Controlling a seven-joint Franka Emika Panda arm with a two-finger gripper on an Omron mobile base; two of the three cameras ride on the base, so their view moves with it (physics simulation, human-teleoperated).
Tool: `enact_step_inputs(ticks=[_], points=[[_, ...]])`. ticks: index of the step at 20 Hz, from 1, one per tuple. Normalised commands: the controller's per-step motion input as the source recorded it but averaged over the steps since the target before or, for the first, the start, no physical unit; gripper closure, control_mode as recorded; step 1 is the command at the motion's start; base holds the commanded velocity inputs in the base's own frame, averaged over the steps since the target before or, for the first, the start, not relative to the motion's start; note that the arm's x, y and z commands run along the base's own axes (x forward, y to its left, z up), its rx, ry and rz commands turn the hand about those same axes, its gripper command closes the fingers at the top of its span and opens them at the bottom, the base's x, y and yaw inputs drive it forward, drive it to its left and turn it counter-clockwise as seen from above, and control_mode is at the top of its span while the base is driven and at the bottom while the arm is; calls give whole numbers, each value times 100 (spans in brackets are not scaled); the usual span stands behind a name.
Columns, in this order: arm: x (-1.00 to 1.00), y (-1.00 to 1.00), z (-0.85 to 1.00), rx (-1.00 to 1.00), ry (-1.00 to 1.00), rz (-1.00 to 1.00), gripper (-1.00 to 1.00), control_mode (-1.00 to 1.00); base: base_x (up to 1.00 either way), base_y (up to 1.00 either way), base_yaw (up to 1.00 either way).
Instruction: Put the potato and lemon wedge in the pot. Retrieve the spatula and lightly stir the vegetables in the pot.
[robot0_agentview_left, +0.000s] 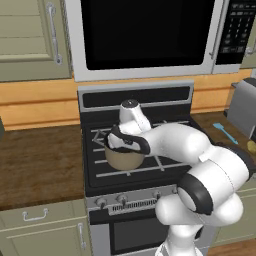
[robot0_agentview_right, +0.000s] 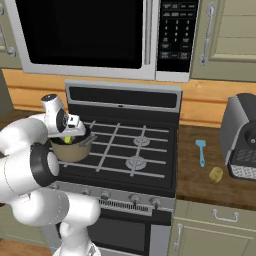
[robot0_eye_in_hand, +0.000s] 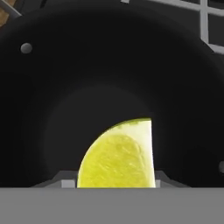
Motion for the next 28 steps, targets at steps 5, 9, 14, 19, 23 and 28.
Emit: enact_step_inputs(ticks=[5,9,14,19,23,28], points=[[-5,-4,36,0,-1,0,-100,-100,0,0,0],[-47,0,59,0,-8,0,-100,-100,0,0,0],[-96,-4,64,0,-19,0,-100,-100,0,0,0],[-98,-58,62,0,-9,0,-100,-100,0,0,0],[-62,-100,33,1,-1,-6,-100,-100,0,0,0],[-9,-100,1,4,5,-16,-100,-100,0,0,0]])
